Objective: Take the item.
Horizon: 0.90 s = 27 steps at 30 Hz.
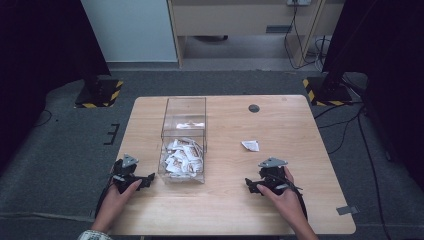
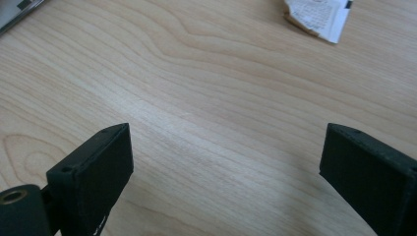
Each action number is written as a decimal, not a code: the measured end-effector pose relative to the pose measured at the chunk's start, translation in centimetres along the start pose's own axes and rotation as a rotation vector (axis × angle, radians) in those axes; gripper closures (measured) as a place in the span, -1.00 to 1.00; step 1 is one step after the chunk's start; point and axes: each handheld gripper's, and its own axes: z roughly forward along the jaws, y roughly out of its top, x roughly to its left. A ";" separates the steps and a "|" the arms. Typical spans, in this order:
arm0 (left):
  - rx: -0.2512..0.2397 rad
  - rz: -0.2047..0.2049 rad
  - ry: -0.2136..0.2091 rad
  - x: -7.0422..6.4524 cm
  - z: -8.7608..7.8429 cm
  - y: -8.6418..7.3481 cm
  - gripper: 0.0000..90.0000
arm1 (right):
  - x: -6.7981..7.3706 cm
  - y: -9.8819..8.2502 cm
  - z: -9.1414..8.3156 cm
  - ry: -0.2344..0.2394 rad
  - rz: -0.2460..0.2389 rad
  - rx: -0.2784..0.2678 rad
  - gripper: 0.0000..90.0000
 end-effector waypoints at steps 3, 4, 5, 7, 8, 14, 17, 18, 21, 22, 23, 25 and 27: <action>0.000 0.000 0.000 0.0 0.0 0.0 -1.00 | 0.4 -0.1 0.6 -0.001 -0.005 0.012 -0.87; 0.000 0.000 0.000 0.0 0.0 0.0 -1.00 | 0.5 -0.1 0.8 -0.006 -0.007 0.015 -0.88; 0.000 0.000 0.000 0.0 0.0 0.0 -1.00 | 0.5 -0.2 1.0 -0.009 -0.007 0.017 -0.88; 0.000 0.000 0.000 0.0 0.0 0.0 -1.00 | 0.4 -0.2 1.1 -0.020 0.001 0.017 -0.90; 0.000 0.000 0.000 0.0 0.0 0.0 -1.00 | 0.4 -0.3 1.2 -0.027 0.007 0.013 -0.90; 0.000 0.000 0.000 0.0 0.0 0.0 -1.00 | 0.3 -0.4 1.4 -0.049 0.022 -0.005 -0.95; 0.000 0.000 0.000 0.0 0.0 0.0 -1.00 | 0.5 -0.5 1.5 -0.049 0.028 -0.015 -0.98; 0.000 0.000 0.000 0.0 0.0 0.0 -1.00 | 0.6 -0.5 1.5 -0.049 0.029 -0.018 -0.98; 0.000 0.000 0.000 0.0 0.0 0.0 -1.00 | 0.6 -0.5 1.4 -0.053 0.030 -0.019 -0.98; 0.000 0.000 0.000 0.0 0.0 0.0 -1.00 | 0.6 -0.6 1.4 -0.055 0.032 -0.019 -0.98; 0.000 0.000 0.000 0.0 0.0 0.0 -1.00 | 0.6 -0.6 1.4 -0.055 0.032 -0.019 -0.98; 0.000 0.000 0.000 0.0 0.0 0.0 -1.00 | 0.5 -0.9 1.1 -0.041 0.020 -0.018 -0.98; 0.000 0.000 0.000 0.0 0.0 0.0 -1.00 | 0.2 -1.2 0.8 -0.033 0.011 -0.019 -0.98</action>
